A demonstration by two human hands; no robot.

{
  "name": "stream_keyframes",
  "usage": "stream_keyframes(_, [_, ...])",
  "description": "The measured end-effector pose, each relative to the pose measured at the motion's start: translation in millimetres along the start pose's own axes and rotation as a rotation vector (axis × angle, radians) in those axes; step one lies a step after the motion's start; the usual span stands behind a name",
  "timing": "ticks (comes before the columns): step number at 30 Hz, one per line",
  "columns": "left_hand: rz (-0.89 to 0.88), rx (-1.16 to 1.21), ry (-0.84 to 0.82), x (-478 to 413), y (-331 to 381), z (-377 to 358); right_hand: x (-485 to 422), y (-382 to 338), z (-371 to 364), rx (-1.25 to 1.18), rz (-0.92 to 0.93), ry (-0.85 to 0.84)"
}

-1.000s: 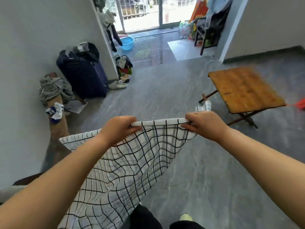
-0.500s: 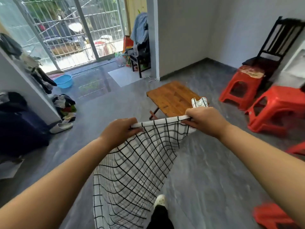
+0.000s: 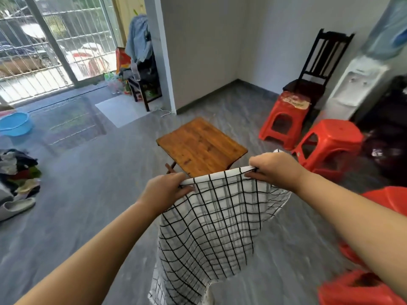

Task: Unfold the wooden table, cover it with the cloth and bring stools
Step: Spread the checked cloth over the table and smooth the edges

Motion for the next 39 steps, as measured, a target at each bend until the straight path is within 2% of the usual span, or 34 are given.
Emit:
stream_keyframes(7, [-0.004,-0.062,-0.071,-71,-11,-61,-4,70,-43,0.016,-0.055,-0.045])
stream_keyframes(11, [0.051,-0.058,-0.100,-102,-13,-92,-8,114,-73,-0.012,-0.059,-0.061])
stream_keyframes(15, [0.122,-0.114,-0.092,-118,-13,-116,-24,157,-115,-0.103,0.014,-0.095])
stream_keyframes(20, [0.285,-0.162,0.013,-116,-12,-133,-51,191,-165,-0.317,0.155,-0.141])
stream_keyframes(25, [0.479,-0.236,0.081,-107,9,-145,-68,210,-191,-0.460,0.319,-0.146])
stream_keyframes(30, [0.582,-0.247,0.102,-114,33,-159,-72,237,-198,-0.492,0.442,-0.121])
stream_keyframes(32, [0.636,-0.220,0.047,-117,37,-170,-73,249,-196,-0.465,0.474,-0.099])
stream_keyframes(34, [0.697,-0.185,-0.095,-123,43,-184,-73,261,-193,-0.450,0.507,-0.088])
stream_keyframes(39, [0.706,-0.147,-0.320,-142,48,-205,-74,287,-184,-0.428,0.516,-0.085])
Point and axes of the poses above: each hand's wrist, its own x-axis away from the middle knuckle, its own z-axis out of the back of the hand, y = z × x, the point moved 5 cm from there along -x, towards the middle knuckle, and after that the axes turned 14 degrees about y, right-handed, at the moved point
